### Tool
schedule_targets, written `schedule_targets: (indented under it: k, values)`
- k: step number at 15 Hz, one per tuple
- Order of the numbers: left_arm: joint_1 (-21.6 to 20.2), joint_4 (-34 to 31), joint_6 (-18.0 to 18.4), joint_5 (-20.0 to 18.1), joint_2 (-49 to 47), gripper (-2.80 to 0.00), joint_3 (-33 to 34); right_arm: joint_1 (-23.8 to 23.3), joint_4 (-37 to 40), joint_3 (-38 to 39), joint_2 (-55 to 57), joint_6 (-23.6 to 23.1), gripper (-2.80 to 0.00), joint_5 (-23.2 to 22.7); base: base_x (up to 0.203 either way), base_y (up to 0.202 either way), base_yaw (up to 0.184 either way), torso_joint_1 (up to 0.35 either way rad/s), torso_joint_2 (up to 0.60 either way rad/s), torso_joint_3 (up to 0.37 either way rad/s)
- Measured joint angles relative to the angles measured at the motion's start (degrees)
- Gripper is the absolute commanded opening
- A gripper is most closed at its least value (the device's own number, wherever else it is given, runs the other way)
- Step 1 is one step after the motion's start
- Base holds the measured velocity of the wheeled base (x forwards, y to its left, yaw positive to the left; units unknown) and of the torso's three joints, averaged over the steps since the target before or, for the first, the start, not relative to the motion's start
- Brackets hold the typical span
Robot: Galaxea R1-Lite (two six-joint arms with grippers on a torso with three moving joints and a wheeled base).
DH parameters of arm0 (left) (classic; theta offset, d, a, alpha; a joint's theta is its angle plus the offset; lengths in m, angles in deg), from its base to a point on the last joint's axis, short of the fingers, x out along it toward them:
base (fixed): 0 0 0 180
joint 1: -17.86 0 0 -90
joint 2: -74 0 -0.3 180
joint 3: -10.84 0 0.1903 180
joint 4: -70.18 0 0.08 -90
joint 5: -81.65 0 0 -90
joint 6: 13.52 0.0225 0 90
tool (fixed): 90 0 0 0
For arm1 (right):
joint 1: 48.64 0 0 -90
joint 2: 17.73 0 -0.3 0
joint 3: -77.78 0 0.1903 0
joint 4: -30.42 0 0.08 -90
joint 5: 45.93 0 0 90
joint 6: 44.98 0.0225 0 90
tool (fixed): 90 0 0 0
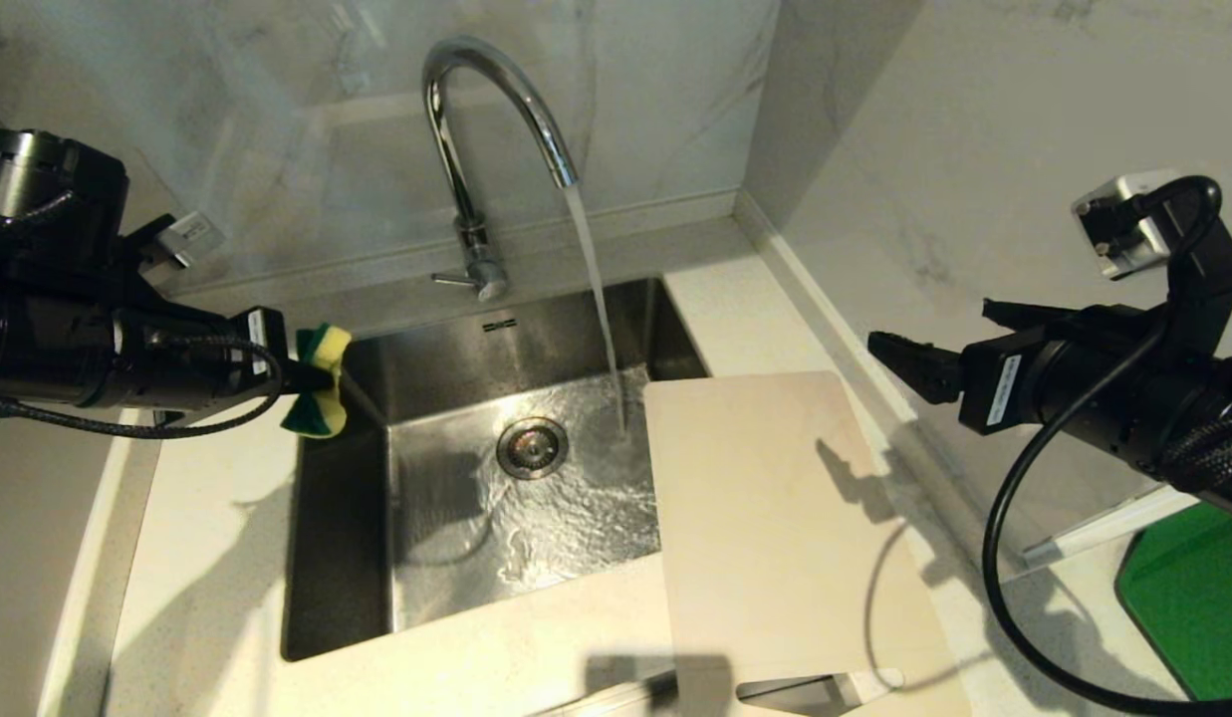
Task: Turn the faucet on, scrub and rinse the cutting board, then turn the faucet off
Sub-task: Put down the cleaning cloth
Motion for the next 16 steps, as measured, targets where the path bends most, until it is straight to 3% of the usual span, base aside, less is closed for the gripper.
schedule_targets:
  k: [14, 15, 16]
  values:
    - [0.1, 0.0, 0.0, 0.5, 0.2, -2.80, 0.0, -0.6, -0.1, 0.6, -0.2, 3.5, 0.00, 0.4, 0.000, 0.000, 0.000, 0.000, 0.00, 0.000]
    - [0.1, 0.0, 0.0, 0.6, 0.2, -2.80, 0.0, -0.7, -0.1, 0.6, -0.2, 3.5, -2.80, 0.4, 0.000, 0.000, 0.000, 0.000, 0.00, 0.000]
    - [0.1, 0.0, 0.0, 0.6, 0.2, -2.80, 0.0, -0.7, 0.0, 0.6, -0.2, 3.5, -2.80, 0.4, 0.000, 0.000, 0.000, 0.000, 0.00, 0.000]
